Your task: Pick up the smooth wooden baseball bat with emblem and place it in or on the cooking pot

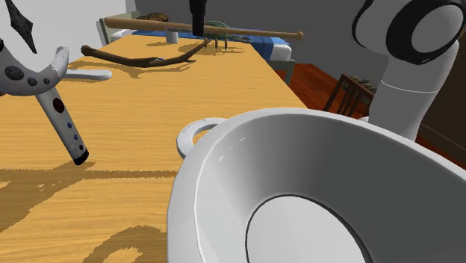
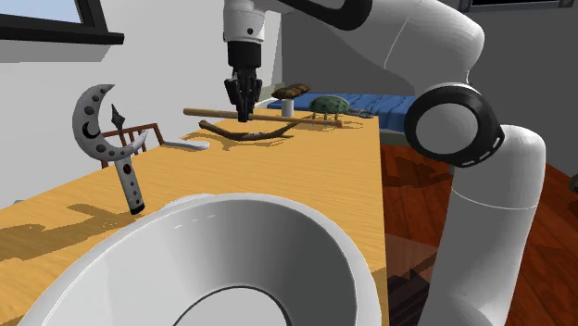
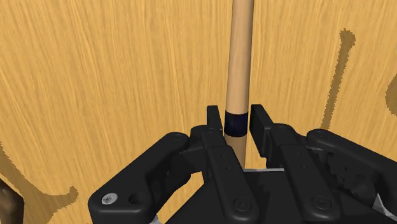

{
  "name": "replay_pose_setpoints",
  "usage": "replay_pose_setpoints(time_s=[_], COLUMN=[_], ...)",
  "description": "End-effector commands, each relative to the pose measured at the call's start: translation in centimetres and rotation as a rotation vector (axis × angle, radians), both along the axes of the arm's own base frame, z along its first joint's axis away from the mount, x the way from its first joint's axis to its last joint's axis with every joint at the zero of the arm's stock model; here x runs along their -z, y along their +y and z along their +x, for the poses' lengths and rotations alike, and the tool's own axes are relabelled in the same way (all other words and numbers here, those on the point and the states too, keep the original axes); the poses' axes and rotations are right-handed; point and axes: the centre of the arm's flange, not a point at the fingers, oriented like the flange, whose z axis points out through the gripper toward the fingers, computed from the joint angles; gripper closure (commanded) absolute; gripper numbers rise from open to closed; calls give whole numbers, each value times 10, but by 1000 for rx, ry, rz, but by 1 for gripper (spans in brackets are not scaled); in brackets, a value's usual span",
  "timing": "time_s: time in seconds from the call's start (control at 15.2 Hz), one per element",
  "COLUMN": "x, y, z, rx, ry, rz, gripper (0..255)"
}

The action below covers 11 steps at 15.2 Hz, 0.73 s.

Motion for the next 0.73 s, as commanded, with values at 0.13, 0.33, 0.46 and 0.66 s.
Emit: replay_pose_setpoints(time_s=[0.13,0.33,0.46,0.66], x=[1,0,0,0], y=[23,41,52,69], z=[-48,-83,-107,-143], rx=[1,1,1,1], ry=[0,0,0,0], rz=[0,0,0,0], gripper=[255,255,255,255])
